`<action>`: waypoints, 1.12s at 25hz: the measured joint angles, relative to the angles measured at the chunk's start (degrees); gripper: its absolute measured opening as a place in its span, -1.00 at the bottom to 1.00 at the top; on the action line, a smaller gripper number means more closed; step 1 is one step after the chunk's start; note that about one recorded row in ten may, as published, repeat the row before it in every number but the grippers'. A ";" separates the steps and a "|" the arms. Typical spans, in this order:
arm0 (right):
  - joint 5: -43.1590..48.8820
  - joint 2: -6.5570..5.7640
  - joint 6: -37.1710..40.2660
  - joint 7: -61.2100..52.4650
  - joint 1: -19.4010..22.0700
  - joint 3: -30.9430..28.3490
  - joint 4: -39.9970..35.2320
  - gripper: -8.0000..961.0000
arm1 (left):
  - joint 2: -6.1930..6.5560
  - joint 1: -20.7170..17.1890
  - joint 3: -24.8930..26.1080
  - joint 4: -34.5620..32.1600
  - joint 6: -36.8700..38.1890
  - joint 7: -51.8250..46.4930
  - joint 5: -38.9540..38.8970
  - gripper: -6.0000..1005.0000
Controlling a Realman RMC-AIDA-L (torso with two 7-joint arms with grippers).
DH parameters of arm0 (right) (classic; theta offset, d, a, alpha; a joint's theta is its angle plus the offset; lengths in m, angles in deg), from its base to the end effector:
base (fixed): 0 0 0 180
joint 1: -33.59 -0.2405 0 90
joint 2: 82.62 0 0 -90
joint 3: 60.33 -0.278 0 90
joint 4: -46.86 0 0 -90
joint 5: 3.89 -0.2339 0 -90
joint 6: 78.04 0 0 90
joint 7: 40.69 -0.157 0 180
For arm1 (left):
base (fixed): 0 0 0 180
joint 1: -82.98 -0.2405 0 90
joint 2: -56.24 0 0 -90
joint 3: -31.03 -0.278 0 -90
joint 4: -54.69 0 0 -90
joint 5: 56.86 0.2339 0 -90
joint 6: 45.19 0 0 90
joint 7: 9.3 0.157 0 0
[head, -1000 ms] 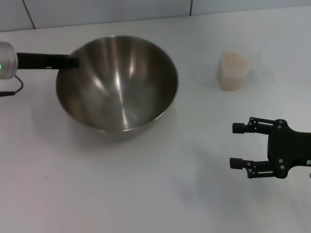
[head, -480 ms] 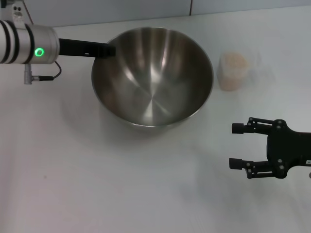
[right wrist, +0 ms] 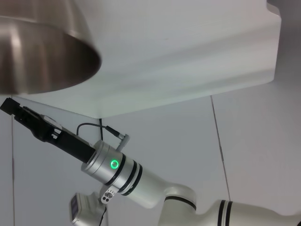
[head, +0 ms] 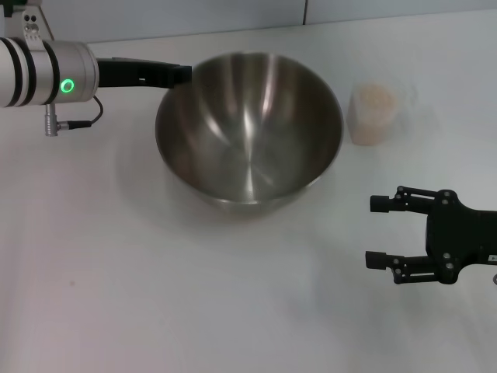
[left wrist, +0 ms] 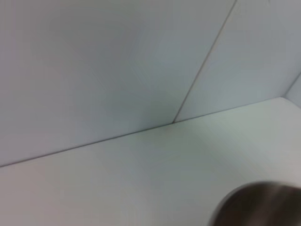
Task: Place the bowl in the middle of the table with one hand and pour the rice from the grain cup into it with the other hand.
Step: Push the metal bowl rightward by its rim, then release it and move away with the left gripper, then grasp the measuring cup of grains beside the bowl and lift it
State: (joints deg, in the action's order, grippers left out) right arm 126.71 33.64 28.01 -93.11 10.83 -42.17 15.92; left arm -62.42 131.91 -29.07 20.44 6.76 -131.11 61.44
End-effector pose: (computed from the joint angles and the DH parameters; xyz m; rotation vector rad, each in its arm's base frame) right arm 0.3537 0.2711 0.0025 -2.7377 0.3518 0.7736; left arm -0.1979 0.4913 -0.0623 -2.4179 -1.0763 -0.3689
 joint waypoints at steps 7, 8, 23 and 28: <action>-0.01 0.00 0.00 0.00 0.07 -0.10 0.00 0.71 | 0.01 -1.62 -0.09 -4.57 3.20 2.02 -1.20 -0.41; -0.01 0.00 0.00 0.00 0.07 -0.10 0.00 0.71 | 0.01 -1.62 -0.09 -4.57 3.20 2.02 -1.20 -0.32; -8.62 2.72 -12.44 3.04 5.38 -19.41 0.99 0.71 | 0.49 -23.94 -7.98 -27.48 23.38 25.97 -14.63 0.45; -17.73 2.98 -23.58 3.89 5.55 -21.30 6.13 0.71 | 0.48 -27.57 -8.73 -29.64 22.57 28.50 -12.81 0.58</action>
State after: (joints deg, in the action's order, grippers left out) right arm 108.98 36.63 4.43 -89.23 16.39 -63.47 22.06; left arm -61.94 104.34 -37.80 -9.20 29.33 -102.61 48.63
